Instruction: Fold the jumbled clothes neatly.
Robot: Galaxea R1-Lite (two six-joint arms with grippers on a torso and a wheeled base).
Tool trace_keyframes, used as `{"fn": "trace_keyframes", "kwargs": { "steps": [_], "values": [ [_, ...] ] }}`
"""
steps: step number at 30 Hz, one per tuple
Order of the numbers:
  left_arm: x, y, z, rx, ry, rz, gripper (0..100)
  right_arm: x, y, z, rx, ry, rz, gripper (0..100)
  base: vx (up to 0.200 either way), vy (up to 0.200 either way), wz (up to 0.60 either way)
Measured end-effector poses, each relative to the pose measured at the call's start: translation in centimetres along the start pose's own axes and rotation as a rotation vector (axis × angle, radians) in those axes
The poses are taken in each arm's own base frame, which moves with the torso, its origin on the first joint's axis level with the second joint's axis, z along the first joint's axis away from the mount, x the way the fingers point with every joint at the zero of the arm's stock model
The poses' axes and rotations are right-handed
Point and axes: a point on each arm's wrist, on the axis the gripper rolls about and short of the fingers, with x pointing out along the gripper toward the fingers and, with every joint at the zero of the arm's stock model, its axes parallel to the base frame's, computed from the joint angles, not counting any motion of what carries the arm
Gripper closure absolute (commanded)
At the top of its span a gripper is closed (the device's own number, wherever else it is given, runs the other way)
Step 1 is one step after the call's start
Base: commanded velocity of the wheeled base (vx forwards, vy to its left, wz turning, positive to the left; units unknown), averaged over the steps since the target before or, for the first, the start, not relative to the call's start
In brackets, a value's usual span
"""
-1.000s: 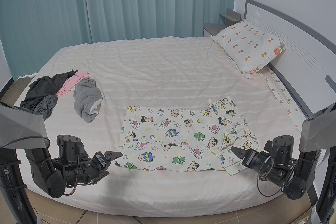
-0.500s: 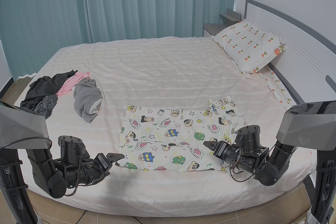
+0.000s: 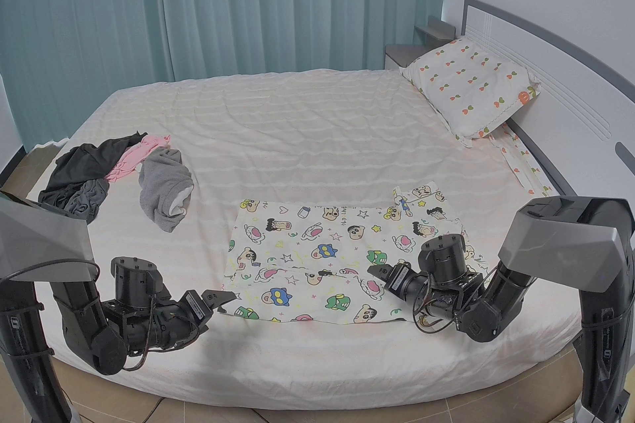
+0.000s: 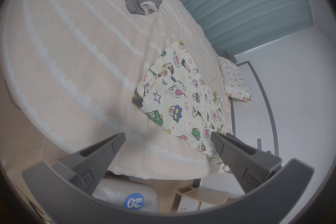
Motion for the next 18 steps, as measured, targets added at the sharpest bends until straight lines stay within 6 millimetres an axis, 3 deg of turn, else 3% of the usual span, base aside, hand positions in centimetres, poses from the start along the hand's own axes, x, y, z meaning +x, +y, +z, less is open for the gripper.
{"fn": "trace_keyframes", "kwargs": {
  "steps": [7, 18],
  "values": [
    [0.0, 0.0, 0.0, 0.0, 0.001, 0.001, 0, 1.7, -0.7, 0.7, 0.0, -0.024, -0.025, 0, 0.0, 0.0, 0.0],
    [0.1, 0.0, 0.0, 0.001, 0.001, 0.002, 0, 3.5, 0.3, 2.2, -0.032, -0.118, -0.004, 0, 0.0, 0.0, 0.0]
  ]
}}
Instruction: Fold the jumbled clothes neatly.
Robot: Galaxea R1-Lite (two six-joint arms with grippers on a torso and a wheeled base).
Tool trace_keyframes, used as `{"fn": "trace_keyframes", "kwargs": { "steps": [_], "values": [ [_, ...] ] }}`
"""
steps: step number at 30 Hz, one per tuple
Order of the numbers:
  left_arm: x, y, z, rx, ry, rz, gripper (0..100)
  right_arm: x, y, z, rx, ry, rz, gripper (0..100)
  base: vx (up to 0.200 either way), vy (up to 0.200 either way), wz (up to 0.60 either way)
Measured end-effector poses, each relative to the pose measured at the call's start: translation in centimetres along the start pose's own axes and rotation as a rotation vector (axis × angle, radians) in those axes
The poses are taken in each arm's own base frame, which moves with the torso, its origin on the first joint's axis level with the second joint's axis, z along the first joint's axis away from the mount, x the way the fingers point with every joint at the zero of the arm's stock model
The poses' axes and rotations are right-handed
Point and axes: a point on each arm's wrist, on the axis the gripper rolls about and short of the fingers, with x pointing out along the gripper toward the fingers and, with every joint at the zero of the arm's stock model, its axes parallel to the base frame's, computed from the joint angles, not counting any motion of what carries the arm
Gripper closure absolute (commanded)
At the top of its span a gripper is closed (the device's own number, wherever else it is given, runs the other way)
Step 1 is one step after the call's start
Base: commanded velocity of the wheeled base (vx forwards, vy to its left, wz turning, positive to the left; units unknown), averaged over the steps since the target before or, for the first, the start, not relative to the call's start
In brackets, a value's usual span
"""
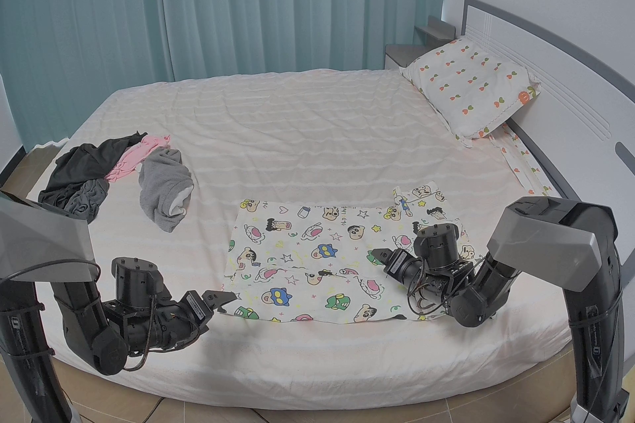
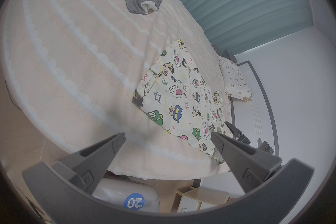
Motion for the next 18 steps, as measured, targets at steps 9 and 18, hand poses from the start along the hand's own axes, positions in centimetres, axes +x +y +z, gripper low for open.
{"fn": "trace_keyframes", "kwargs": {
  "steps": [9, 18],
  "values": [
    [0.0, 0.0, 0.0, 0.0, 0.001, 0.001, 0, 1.3, 1.0, 0.8, -0.031, -0.056, 0.029, 0, 0.0, 0.0, 0.0],
    [0.0, 0.0, 0.0, 0.0, 0.001, 0.001, 0, -1.2, 0.7, 1.2, -0.031, -0.032, 0.018, 0, 0.0, 0.0, 0.0]
  ]
}}
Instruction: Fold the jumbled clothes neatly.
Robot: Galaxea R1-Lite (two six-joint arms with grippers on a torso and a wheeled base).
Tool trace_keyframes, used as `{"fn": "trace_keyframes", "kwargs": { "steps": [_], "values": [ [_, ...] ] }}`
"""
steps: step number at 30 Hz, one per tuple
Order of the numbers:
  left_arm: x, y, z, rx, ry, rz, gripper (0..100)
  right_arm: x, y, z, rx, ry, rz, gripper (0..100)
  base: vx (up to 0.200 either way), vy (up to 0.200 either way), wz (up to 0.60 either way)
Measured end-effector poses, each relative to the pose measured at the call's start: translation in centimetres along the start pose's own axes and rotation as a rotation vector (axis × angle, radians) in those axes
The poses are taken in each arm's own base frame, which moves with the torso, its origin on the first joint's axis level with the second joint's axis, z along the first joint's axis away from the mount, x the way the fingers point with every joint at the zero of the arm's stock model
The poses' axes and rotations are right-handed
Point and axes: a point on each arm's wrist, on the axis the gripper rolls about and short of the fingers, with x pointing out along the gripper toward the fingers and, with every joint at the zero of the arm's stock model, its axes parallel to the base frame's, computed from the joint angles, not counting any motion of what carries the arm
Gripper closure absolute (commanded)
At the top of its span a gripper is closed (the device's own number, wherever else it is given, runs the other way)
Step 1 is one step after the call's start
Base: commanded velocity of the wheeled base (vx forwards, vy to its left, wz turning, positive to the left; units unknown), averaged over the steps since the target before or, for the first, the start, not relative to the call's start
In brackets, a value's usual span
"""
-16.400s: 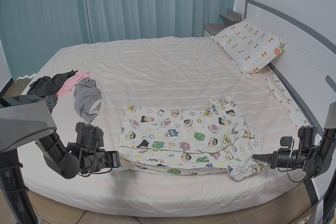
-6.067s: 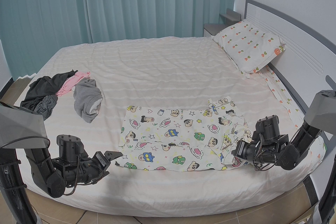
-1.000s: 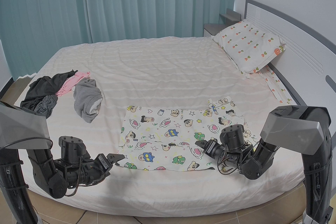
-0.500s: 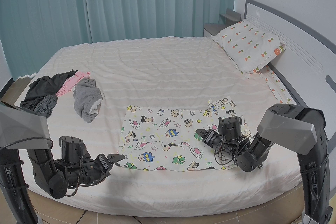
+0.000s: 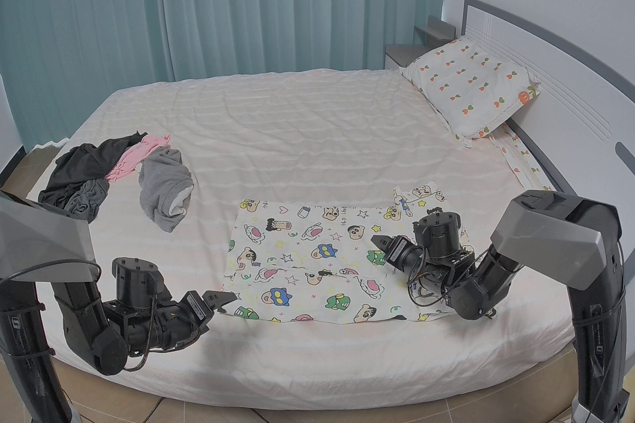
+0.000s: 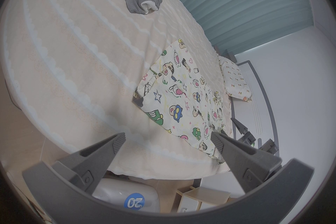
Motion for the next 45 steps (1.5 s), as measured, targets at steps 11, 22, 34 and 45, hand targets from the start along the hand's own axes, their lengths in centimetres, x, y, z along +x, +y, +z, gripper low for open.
{"fn": "trace_keyframes", "kwargs": {
  "steps": [11, 22, 34, 45],
  "values": [
    [0.0, 0.0, -0.1, -0.001, 0.006, -0.001, 0, -7.2, -4.3, 1.0, -0.061, 0.019, -0.07, 0, 0.0, 0.0, 0.0],
    [-0.8, -0.5, -0.5, 0.04, 0.039, -0.114, 0, -10.4, -6.9, 2.2, -0.066, -0.141, -0.013, 0, 0.0, 0.0, 0.0],
    [-2.0, -0.1, -1.6, 0.067, 0.055, -0.185, 0, -12.8, -6.6, 1.0, -0.085, -0.094, -0.011, 0, 0.05, 0.0, 0.0],
    [-1.7, 0.4, -1.9, 0.065, 0.06, -0.166, 0, -13.2, -6.2, 1.1, -0.09, -0.096, 0.006, 0, 0.2, 0.0, 0.0]
  ]
}}
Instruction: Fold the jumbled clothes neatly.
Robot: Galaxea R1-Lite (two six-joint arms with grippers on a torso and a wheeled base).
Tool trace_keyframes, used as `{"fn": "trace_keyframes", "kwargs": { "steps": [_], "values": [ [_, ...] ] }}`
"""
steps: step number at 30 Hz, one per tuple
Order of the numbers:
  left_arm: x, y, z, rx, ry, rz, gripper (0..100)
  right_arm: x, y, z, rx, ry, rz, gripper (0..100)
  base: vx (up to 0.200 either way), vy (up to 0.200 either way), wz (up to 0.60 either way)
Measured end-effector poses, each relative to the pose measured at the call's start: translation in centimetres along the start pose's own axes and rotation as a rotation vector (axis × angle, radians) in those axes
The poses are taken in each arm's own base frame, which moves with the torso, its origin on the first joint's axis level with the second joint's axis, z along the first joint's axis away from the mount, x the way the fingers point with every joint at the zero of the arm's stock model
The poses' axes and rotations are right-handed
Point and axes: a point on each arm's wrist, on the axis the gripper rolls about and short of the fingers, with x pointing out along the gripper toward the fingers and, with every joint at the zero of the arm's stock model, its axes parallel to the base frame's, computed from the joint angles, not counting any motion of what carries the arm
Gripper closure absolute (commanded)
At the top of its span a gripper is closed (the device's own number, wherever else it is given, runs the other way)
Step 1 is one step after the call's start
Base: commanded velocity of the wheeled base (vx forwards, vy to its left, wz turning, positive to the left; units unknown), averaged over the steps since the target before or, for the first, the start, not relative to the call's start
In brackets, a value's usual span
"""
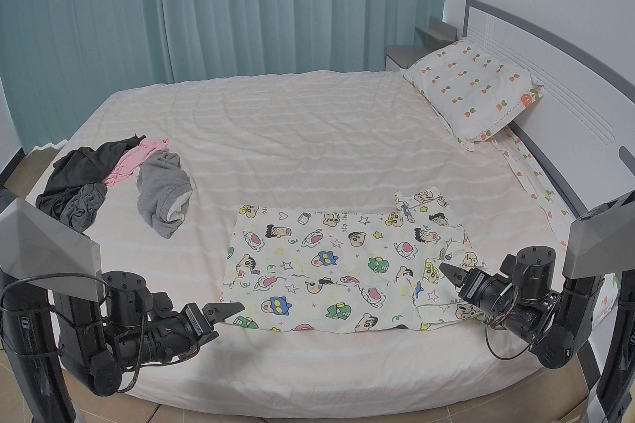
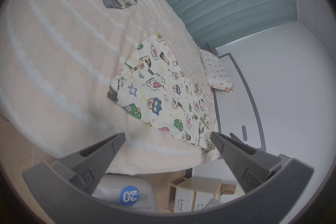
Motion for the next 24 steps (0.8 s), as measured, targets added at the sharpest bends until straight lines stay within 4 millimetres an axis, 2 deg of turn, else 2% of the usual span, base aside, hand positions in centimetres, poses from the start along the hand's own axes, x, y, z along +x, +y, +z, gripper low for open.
{"fn": "trace_keyframes", "kwargs": {
  "steps": [13, 24],
  "values": [
    [0.16, 0.14, -0.15, -0.002, 0.005, 0.009, 0, -0.02, 0.35, -0.4, -0.006, 0.013, 0.012, 0, 0.015, 0.0, 0.0],
    [0.15, 0.15, -0.18, -0.002, 0.005, 0.01, 0, -0.01, 0.38, -0.49, -0.005, 0.017, 0.014, 0, 0.0, -0.2, 0.0]
  ]
}}
